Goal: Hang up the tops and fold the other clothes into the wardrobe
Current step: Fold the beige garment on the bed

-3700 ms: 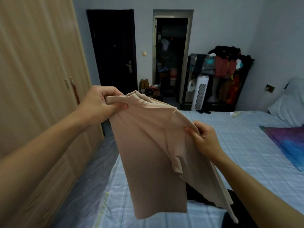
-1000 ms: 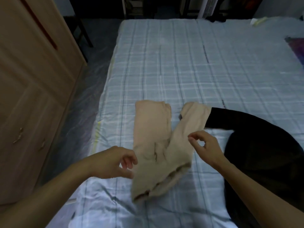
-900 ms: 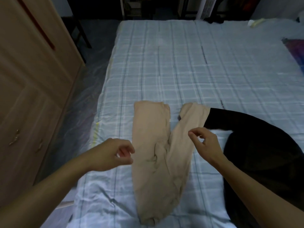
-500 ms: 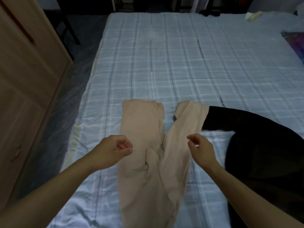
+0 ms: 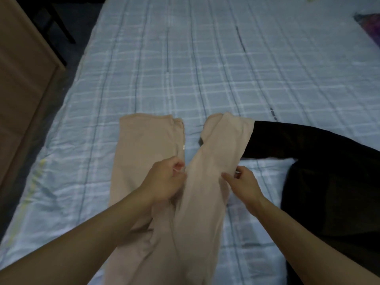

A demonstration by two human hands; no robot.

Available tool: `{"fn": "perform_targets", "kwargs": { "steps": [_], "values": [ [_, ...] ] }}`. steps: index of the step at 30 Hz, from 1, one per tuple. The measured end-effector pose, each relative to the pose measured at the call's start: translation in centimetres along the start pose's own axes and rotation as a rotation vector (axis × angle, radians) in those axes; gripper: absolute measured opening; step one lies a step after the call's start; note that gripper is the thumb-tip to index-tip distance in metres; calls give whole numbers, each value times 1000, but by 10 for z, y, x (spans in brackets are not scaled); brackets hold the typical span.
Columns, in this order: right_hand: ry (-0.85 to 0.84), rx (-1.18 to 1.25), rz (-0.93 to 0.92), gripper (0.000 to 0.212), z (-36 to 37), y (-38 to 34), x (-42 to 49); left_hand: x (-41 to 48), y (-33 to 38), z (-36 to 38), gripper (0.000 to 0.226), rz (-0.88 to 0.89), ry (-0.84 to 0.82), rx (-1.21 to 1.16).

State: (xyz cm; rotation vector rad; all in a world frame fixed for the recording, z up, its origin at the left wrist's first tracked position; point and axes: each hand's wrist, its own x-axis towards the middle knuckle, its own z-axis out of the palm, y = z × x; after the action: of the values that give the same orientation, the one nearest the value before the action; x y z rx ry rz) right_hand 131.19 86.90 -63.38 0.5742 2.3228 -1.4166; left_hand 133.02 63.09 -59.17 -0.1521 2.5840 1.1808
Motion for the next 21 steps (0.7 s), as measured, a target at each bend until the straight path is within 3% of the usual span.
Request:
{"fn": "perform_targets", "kwargs": {
  "steps": [5, 8, 15, 21],
  "values": [
    [-67, 166, 37, 44, 2, -1, 10, 33, 21, 24, 65, -35, -97, 161],
    [-142, 275, 38, 44, 3, -2, 12, 50, 31, 36, 59, -129, -147, 321],
    [-123, 625, 126, 22, 1, -30, 35, 76, 53, 49, 68, -127, -43, -43],
    [-88, 571, -158, 21, -12, -55, 30, 97, 86, 43, 75, -192, 14, -428]
  ]
}}
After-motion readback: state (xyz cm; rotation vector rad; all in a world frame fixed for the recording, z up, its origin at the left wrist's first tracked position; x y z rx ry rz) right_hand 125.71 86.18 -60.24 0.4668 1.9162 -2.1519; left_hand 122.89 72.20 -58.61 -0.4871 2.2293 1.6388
